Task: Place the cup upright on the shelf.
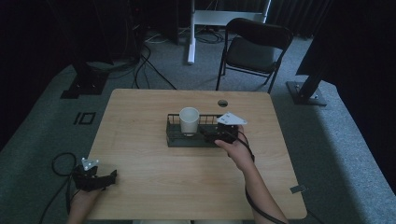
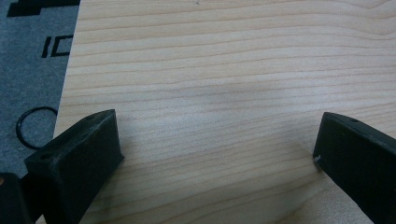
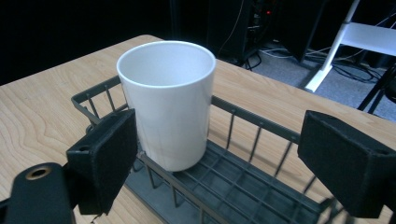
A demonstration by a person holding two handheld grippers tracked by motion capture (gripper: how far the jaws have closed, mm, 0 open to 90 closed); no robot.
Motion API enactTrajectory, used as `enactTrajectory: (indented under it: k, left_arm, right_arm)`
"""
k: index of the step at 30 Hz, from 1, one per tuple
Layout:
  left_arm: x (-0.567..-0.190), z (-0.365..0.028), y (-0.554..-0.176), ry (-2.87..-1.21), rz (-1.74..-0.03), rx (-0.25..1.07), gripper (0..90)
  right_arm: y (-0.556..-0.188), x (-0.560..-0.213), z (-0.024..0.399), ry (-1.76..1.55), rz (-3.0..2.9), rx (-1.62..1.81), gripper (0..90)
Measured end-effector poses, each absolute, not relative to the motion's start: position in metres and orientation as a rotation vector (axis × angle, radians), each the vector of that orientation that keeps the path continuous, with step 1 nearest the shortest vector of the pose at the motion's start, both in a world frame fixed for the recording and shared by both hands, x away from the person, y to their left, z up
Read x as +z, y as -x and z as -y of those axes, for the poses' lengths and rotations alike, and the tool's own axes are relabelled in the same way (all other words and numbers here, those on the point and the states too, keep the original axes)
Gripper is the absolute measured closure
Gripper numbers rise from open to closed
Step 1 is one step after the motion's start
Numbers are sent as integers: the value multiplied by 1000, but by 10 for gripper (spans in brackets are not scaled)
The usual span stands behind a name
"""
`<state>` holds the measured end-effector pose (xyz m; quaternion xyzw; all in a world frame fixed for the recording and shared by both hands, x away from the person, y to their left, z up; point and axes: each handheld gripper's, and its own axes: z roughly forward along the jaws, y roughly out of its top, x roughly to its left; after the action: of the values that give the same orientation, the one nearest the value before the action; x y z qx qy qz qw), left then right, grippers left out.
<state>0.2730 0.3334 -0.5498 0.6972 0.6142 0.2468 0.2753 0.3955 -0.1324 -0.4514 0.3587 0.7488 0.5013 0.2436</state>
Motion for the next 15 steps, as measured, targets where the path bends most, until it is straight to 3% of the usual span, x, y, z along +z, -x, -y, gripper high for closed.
enactTrajectory:
  k: [15]
  left_arm:
    - [-550,-333,-273,-1873,-1651,663,10]
  right_arm:
    - [-377,-455,163,-995,-2000,1362,121]
